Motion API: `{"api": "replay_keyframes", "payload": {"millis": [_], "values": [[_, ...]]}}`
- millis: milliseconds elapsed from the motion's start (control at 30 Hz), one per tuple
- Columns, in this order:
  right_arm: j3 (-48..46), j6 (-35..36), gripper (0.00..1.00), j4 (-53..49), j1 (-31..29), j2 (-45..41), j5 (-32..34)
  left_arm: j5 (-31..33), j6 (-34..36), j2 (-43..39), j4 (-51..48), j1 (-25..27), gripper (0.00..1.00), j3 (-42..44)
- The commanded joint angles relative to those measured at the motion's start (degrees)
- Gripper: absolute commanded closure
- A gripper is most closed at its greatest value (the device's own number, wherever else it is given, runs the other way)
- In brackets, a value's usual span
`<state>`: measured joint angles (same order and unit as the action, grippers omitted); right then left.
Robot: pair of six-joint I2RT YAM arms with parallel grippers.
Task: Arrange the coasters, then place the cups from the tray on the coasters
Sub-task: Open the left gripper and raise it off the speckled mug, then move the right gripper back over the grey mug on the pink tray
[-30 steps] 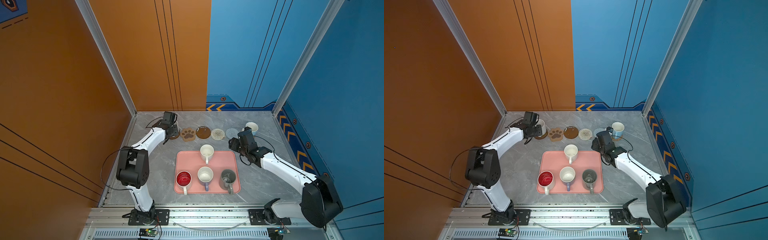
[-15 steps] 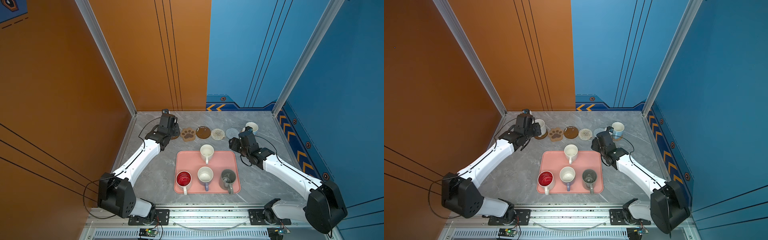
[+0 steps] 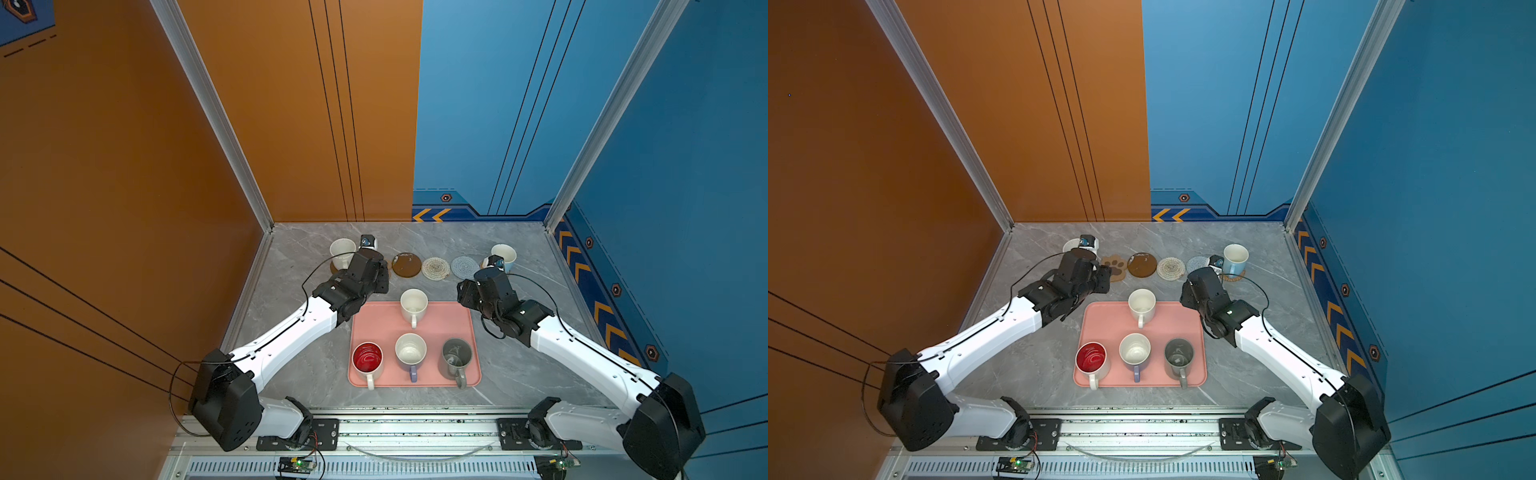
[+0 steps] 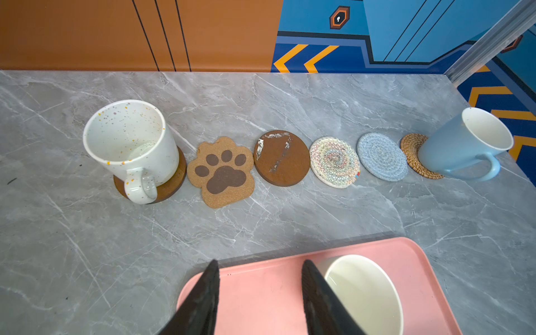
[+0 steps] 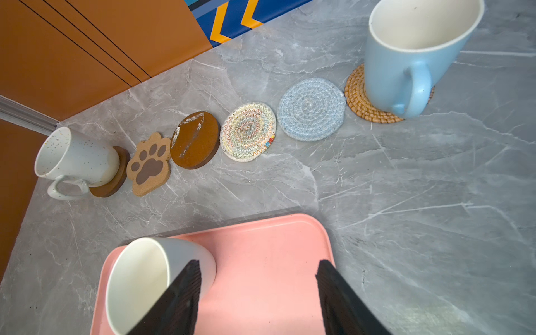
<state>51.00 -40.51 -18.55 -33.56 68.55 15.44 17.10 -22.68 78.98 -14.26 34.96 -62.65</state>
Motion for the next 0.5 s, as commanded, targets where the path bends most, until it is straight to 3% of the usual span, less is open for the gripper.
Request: {"api": "replay_keyframes", "payload": {"millis": [0, 167, 300, 467], "values": [[3.47, 2.08, 0.38, -6.57, -1.85, -4.31, 4.84, -0.76, 1.75, 0.60, 2.95, 0.54, 0.52, 1.42], [5.24, 5.61, 0.37, -12.93, -3.65, -11.07, 4.33, -1.46, 3.69, -0.04, 7.21, 0.30, 0.52, 3.05], [9.76, 8.61, 0.37, -23.98, -5.46, -15.66, 3.32, -2.77, 4.45, -1.14, 8.57, -0.18, 0.50, 5.02], [13.12, 7.20, 0.37, -34.76, -10.91, -19.85, 0.85, -3.94, 4.75, -1.98, 10.21, -1.02, 0.49, 6.49]]}}
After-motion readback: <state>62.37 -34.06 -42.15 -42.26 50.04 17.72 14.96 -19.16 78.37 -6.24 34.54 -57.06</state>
